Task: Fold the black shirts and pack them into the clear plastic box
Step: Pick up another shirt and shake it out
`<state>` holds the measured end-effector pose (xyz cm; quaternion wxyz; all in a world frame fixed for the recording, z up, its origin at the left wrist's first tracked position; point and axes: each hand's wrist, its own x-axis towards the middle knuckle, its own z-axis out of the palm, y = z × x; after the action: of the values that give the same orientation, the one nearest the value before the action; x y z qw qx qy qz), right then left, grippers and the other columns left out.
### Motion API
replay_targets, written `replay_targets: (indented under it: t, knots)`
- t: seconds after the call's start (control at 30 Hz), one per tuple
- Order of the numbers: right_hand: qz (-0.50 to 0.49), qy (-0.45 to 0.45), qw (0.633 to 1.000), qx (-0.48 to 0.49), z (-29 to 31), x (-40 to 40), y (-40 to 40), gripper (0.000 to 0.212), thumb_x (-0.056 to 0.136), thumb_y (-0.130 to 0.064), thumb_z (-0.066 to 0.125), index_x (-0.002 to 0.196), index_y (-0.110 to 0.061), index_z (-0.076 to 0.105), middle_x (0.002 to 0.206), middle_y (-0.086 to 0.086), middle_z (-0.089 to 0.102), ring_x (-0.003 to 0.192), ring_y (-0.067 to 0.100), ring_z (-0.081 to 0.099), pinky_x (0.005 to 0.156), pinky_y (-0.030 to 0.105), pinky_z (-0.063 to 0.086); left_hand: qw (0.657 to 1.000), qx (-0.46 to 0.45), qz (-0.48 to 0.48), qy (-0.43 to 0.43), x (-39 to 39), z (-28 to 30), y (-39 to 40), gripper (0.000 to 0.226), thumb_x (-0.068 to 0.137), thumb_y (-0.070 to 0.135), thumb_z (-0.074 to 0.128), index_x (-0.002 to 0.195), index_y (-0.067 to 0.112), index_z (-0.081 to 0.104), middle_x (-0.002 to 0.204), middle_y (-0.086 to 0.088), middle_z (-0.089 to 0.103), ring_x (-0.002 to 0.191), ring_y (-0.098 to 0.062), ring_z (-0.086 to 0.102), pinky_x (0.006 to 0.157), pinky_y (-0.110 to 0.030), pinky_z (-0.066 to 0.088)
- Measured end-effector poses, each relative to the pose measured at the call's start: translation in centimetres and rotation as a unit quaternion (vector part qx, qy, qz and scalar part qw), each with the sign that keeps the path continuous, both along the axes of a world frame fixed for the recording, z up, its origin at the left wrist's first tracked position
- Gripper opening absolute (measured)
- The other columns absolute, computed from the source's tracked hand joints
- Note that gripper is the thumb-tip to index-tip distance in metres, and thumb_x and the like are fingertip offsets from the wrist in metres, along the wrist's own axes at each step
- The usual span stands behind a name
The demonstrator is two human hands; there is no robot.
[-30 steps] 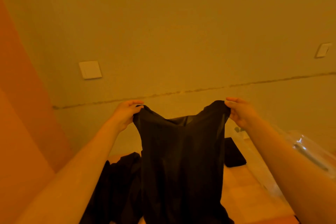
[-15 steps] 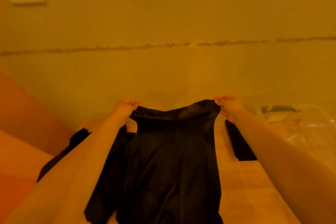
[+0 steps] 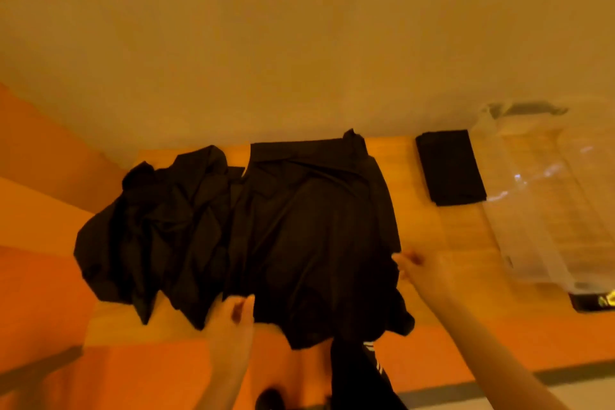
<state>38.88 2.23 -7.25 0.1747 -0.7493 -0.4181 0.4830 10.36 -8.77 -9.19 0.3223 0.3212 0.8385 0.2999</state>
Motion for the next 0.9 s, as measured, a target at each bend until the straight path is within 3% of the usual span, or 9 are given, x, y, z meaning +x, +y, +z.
replay_targets:
  t: [0.1,0.17,0.3,0.4,0.47,0.6,0.7,0.77,0.9]
  knots:
    - [-0.014,-0.064,0.998,0.015,-0.8,0.3,-7.0,0.032,0.086,-0.019,0.065,0.061,-0.005,0.049,0.055,0.01,0.046,0.05,0.019,0.041,0.05,0.03,0.03,0.982,-0.16,0.053,-0.082,0.3,-2.9,-5.2,0.019,0.089,0.026,0.06,0.077,0.012,0.061,0.076,-0.009,0.067,0.079,-0.03,0.062,0.078,-0.042,0.049]
    - [-0.028,-0.069,0.997,0.015,-0.8,-0.3,-10.6,0.028,0.084,-0.022,0.067,0.066,-0.007,0.052,0.059,0.008,0.05,0.052,0.018,0.043,0.049,0.028,0.03,0.943,-0.234,0.091,-0.219,1.0,-2.9,-6.6,0.028,0.09,0.032,0.058,0.085,0.004,0.063,0.077,-0.011,0.065,0.078,-0.029,0.06,0.075,-0.038,0.048]
    - [-0.15,-0.038,0.988,-0.023,-2.8,-2.1,-12.7,0.033,0.08,-0.027,0.071,0.098,-0.008,0.05,0.083,0.003,0.052,0.068,0.013,0.049,0.056,0.024,0.037,0.854,-0.214,0.114,-0.461,2.4,-2.0,-5.9,0.058,0.094,0.039,0.046,0.137,0.0,0.039,0.139,-0.017,0.043,0.132,-0.031,0.037,0.106,-0.038,0.03]
    - [-0.316,0.091,0.943,-0.056,-4.2,-2.9,-12.0,0.06,0.074,-0.026,0.077,0.121,-0.004,0.046,0.087,0.002,0.05,0.073,0.016,0.048,0.065,0.032,0.043,0.849,-0.173,0.109,-0.488,3.1,-2.2,-4.8,0.056,0.095,0.037,0.045,0.14,0.005,0.036,0.145,-0.015,0.038,0.135,-0.028,0.034,0.108,-0.038,0.027]
    - [-0.372,0.17,0.909,-0.077,-4.9,-3.0,-11.7,0.052,0.08,-0.02,0.073,0.123,-0.005,0.048,0.109,0.008,0.057,0.097,0.025,0.056,0.081,0.041,0.047,0.845,-0.153,0.117,-0.499,3.3,-2.7,-4.3,0.048,0.095,0.035,0.046,0.136,0.008,0.042,0.141,-0.013,0.044,0.132,-0.026,0.038,0.106,-0.038,0.029]
    - [-0.362,0.177,0.909,-0.105,-4.2,-3.0,-12.2,0.012,0.086,-0.012,0.065,0.082,-0.007,0.054,0.104,0.017,0.061,0.087,0.027,0.061,0.084,0.039,0.049,0.837,-0.159,0.112,-0.51,3.8,-2.9,-3.7,0.039,0.093,0.033,0.052,0.126,0.012,0.05,0.121,-0.008,0.057,0.121,-0.024,0.05,0.098,-0.036,0.036]
    - [-0.352,0.145,0.92,-0.09,-2.9,-3.0,-12.3,0.013,0.086,-0.011,0.065,0.084,-0.002,0.056,0.09,0.015,0.061,0.07,0.024,0.061,0.083,0.038,0.048,0.839,-0.178,0.114,-0.502,4.9,-2.6,-3.2,0.033,0.091,0.025,0.058,0.12,0.01,0.053,0.098,-0.003,0.061,0.09,-0.016,0.059,0.082,-0.031,0.044]
    - [-0.357,0.163,0.919,-0.048,-1.6,-2.6,-12.0,0.015,0.086,-0.014,0.065,0.094,-0.003,0.059,0.095,0.011,0.061,0.082,0.024,0.061,0.086,0.037,0.044,0.857,-0.179,0.135,-0.464,5.4,-2.8,-3.1,0.034,0.09,0.019,0.06,0.12,0.005,0.054,0.087,-0.001,0.06,0.077,-0.013,0.058,0.066,-0.027,0.044]
    - [-0.398,0.298,0.867,0.02,1.1,-1.2,-11.2,0.026,0.088,-0.018,0.061,0.111,-0.008,0.056,0.105,0.008,0.063,0.098,0.021,0.061,0.085,0.031,0.047,0.868,-0.135,0.194,-0.437,5.8,-2.5,-3.5,0.032,0.091,0.019,0.058,0.119,0.003,0.052,0.089,-0.004,0.059,0.084,-0.017,0.059,0.062,-0.029,0.045]
